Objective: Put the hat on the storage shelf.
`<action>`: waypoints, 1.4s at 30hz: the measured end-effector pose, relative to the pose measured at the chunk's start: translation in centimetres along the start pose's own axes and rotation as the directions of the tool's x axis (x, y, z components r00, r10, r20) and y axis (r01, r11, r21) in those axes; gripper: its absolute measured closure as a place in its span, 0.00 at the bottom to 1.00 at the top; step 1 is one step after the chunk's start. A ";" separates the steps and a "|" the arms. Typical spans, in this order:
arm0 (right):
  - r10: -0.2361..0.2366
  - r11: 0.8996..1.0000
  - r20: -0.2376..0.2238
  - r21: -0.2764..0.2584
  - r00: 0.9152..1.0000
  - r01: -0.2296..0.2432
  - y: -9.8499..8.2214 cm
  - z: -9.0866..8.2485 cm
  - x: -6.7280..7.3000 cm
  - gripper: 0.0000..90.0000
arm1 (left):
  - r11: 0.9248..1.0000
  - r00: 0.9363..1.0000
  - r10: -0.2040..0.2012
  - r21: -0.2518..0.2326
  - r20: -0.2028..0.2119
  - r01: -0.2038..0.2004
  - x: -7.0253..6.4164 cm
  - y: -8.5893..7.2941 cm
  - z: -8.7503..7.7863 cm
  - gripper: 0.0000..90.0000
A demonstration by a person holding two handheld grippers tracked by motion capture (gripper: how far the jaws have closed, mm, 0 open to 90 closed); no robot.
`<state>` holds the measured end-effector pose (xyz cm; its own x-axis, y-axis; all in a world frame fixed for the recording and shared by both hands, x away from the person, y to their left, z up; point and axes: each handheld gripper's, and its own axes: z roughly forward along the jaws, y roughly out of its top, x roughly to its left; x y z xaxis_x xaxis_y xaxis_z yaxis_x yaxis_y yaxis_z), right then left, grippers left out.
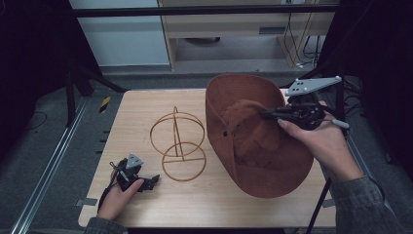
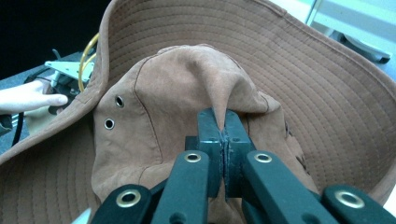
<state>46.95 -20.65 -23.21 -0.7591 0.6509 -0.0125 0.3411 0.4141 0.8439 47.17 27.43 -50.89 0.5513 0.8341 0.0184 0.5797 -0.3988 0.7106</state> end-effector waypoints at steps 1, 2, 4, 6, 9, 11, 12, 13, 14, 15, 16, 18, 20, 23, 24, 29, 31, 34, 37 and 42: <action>-0.003 1.000 -0.001 -0.006 1.000 0.003 0.1 0.0 0.2 0.99 | 1.000 1.000 0.000 0.000 0.000 0.000 0.0 0.0 0.0 0.00; -0.002 1.000 -0.004 -0.011 1.000 0.002 0.2 0.0 0.3 0.99 | 1.000 1.000 0.000 0.000 0.000 0.000 0.0 0.0 0.0 0.00; -0.005 1.000 -0.007 -0.019 1.000 0.005 0.5 0.1 0.5 0.99 | 1.000 1.000 0.001 0.000 0.000 -0.001 0.0 0.0 0.0 0.00; -0.007 1.000 -0.009 -0.030 1.000 0.007 0.9 0.1 0.8 0.99 | 1.000 1.000 0.001 0.000 0.000 -0.001 0.0 0.0 0.0 0.00; -0.011 0.999 -0.008 -0.050 1.000 0.010 1.7 0.3 1.7 0.99 | 1.000 1.000 -0.002 -0.003 0.000 0.002 0.0 0.0 0.0 0.00; -0.016 0.998 -0.008 -0.053 1.000 0.016 1.8 0.3 1.9 0.99 | 1.000 1.000 0.002 -0.002 0.000 -0.002 0.0 0.0 0.0 0.00; -0.022 0.998 -0.011 -0.056 1.000 0.021 2.1 0.2 2.2 0.99 | 1.000 1.000 0.002 -0.002 0.000 -0.002 0.0 0.0 0.0 0.00; -0.031 0.998 -0.010 -0.063 0.999 0.030 2.6 0.1 2.6 0.99 | 1.000 1.000 0.001 -0.003 0.000 -0.001 0.0 0.0 0.0 0.00; -0.031 0.998 -0.010 -0.063 0.999 0.030 2.6 0.1 2.6 0.99 | 1.000 1.000 0.002 -0.002 0.000 -0.002 0.0 0.0 0.0 0.00; -0.032 0.997 -0.010 -0.067 0.999 0.031 2.8 0.1 2.7 0.99 | 1.000 1.000 0.001 -0.002 0.001 -0.001 0.0 0.0 0.0 0.00; -0.036 0.997 -0.012 -0.072 0.999 0.035 3.3 0.2 2.9 0.99 | 1.000 1.000 -0.001 -0.005 -0.001 0.001 -0.1 0.0 0.0 0.00; -0.046 0.996 -0.015 -0.074 0.999 0.045 3.7 0.3 3.2 0.99 | 1.000 1.000 0.000 -0.005 -0.002 0.000 -0.1 0.0 0.0 0.00; -0.048 0.996 -0.018 -0.077 0.999 0.046 4.0 0.4 3.4 0.99 | 1.000 1.000 0.001 -0.004 -0.001 -0.001 -0.1 0.0 0.0 0.00; -0.055 0.995 -0.023 -0.085 0.998 0.053 4.4 0.6 3.7 0.99 | 1.000 1.000 0.001 -0.004 -0.001 -0.001 -0.1 0.0 0.0 0.00; -0.056 0.995 -0.024 -0.087 0.998 0.054 4.6 0.7 3.8 0.99 | 1.000 1.000 0.001 -0.004 -0.001 -0.001 -0.1 0.0 0.0 0.00; -0.059 0.994 -0.019 -0.098 0.998 0.056 5.0 0.8 4.2 0.99 | 1.000 1.000 0.000 -0.004 -0.002 0.000 -0.1 0.0 0.0 0.00; -0.061 0.993 -0.021 -0.098 0.998 0.059 5.1 1.0 4.3 0.99 | 1.000 1.000 0.001 -0.004 -0.002 -0.001 -0.1 0.0 0.0 0.00; -0.061 0.993 -0.024 -0.103 0.998 0.058 5.2 1.3 4.5 0.99 | 1.000 1.000 0.000 -0.004 -0.002 0.000 -0.1 0.0 0.0 0.00; -0.061 0.992 -0.030 -0.114 0.998 0.057 5.5 1.5 4.6 0.99 | 1.000 1.000 0.000 -0.003 -0.002 0.000 -0.1 0.0 0.0 0.00; -0.062 0.991 -0.025 -0.116 0.998 0.058 6.0 1.8 4.6 0.99 | 1.000 1.000 0.001 -0.003 -0.002 -0.001 -0.1 0.0 0.0 0.00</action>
<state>46.50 -13.96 -19.15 -0.7924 0.6079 -0.0511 0.2293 0.3745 0.8984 47.11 27.39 -50.90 0.5506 0.8345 0.0201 0.5774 -0.3981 0.7129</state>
